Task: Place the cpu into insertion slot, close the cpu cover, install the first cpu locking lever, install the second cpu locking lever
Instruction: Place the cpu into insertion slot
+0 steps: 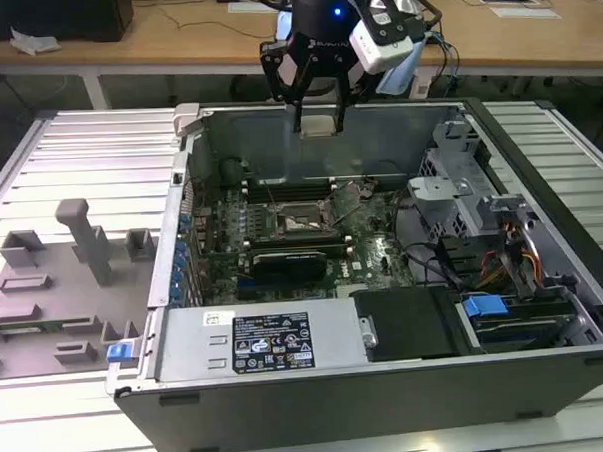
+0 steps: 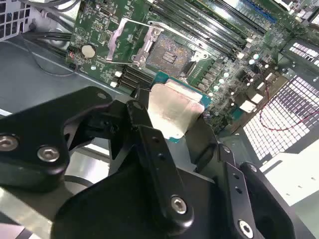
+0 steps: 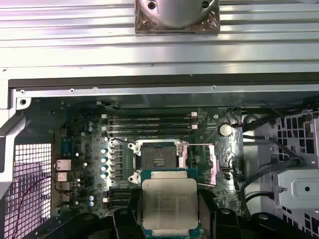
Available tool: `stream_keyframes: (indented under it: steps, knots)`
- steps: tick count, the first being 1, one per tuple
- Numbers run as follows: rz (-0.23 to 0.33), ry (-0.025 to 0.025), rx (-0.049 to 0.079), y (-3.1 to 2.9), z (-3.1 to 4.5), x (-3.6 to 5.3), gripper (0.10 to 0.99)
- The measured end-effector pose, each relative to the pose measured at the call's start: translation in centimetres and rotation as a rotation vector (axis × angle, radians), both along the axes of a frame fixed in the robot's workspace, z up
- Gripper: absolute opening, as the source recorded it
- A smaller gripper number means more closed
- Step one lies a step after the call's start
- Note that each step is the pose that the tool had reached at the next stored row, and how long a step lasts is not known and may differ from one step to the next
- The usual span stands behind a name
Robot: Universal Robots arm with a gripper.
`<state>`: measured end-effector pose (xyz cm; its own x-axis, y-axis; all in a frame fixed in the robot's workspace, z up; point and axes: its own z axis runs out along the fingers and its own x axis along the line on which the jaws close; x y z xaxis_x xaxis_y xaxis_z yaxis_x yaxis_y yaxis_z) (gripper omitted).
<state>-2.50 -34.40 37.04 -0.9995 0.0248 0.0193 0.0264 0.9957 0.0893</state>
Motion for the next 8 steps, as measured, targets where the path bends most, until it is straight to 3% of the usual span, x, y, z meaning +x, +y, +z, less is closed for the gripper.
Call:
stream_keyframes:
  steps: [8]
  knots:
    - [0.000,0.0000,0.000,0.00,0.00,0.00,0.537]
